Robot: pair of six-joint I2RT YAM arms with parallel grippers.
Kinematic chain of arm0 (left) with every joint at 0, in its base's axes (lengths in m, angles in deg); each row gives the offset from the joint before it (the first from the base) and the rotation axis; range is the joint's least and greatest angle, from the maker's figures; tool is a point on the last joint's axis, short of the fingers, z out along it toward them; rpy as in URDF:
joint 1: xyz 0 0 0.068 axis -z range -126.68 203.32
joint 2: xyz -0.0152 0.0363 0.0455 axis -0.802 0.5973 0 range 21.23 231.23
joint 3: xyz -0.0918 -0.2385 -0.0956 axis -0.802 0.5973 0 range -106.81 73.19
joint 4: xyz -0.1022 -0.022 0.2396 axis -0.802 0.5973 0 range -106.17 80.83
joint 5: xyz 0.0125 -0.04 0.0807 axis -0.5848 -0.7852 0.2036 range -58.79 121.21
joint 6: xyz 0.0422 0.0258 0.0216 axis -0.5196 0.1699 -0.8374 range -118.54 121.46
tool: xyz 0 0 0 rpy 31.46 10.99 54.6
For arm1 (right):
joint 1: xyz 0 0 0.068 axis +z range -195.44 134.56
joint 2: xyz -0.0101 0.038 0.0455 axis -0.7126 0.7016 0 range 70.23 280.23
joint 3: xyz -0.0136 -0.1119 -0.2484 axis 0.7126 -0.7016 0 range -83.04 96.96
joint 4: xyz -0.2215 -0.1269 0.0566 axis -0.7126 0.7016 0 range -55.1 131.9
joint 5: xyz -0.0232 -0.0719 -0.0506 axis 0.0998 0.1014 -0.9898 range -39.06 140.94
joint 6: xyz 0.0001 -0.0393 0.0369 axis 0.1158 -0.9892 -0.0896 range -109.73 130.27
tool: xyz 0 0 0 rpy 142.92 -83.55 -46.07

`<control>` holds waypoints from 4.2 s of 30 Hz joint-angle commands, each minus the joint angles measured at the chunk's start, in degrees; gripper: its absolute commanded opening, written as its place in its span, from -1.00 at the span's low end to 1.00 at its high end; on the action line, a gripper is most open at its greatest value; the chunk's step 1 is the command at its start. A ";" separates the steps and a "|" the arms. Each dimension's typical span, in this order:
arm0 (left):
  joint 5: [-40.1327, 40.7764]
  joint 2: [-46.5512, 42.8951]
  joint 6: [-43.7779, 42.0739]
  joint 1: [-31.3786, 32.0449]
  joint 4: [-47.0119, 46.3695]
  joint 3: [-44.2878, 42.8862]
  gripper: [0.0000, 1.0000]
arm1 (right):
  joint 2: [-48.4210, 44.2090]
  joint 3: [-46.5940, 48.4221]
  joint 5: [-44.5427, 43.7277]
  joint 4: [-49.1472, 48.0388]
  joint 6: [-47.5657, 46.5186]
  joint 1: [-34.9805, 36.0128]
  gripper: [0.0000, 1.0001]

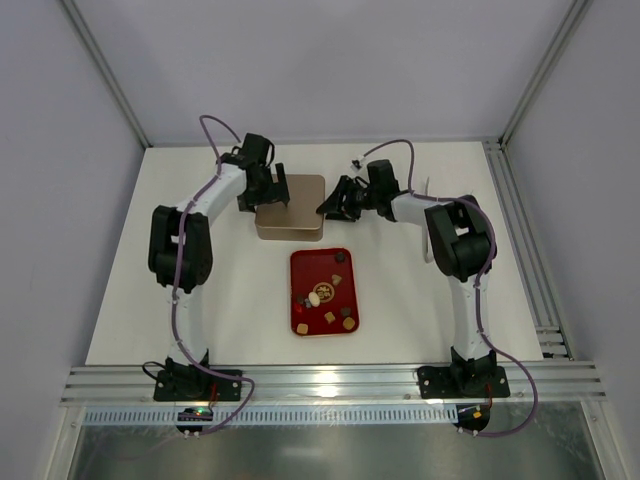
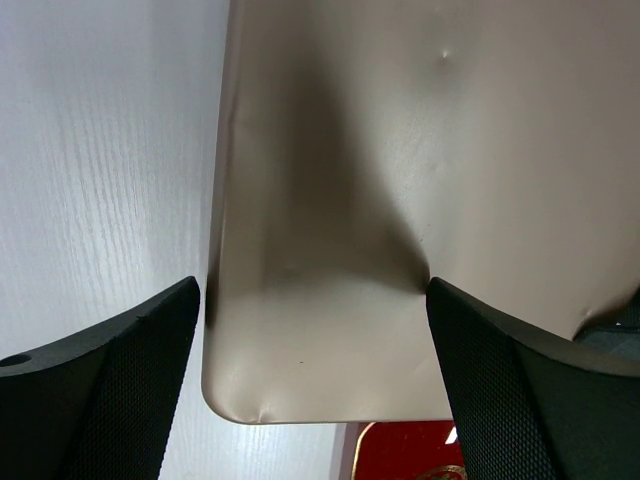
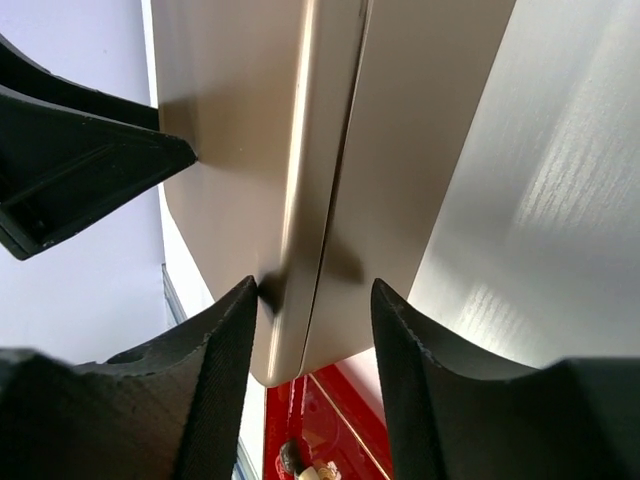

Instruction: Pack the chocolate

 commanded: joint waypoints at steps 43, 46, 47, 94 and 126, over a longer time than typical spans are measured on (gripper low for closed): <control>-7.23 -29.98 -2.76 -1.92 0.15 6.40 0.95 | -32.91 -7.98 -17.65 12.49 -12.02 -2.71 0.30; -7.32 -33.74 -2.76 -1.83 -0.64 9.65 0.95 | -38.70 -12.99 -21.17 12.31 -13.51 -2.71 0.31; -7.32 -34.81 -2.76 -1.83 -1.34 11.66 0.95 | -41.50 -14.31 -22.92 12.22 -14.21 -2.71 0.33; 2.87 -7.58 -3.29 -1.66 -8.12 3.42 0.90 | 13.05 29.97 -9.22 14.77 -2.00 -0.34 0.29; 3.85 -8.44 -3.64 -1.66 -0.38 -5.91 0.87 | 1.55 28.40 -14.84 18.73 -5.60 -0.95 0.22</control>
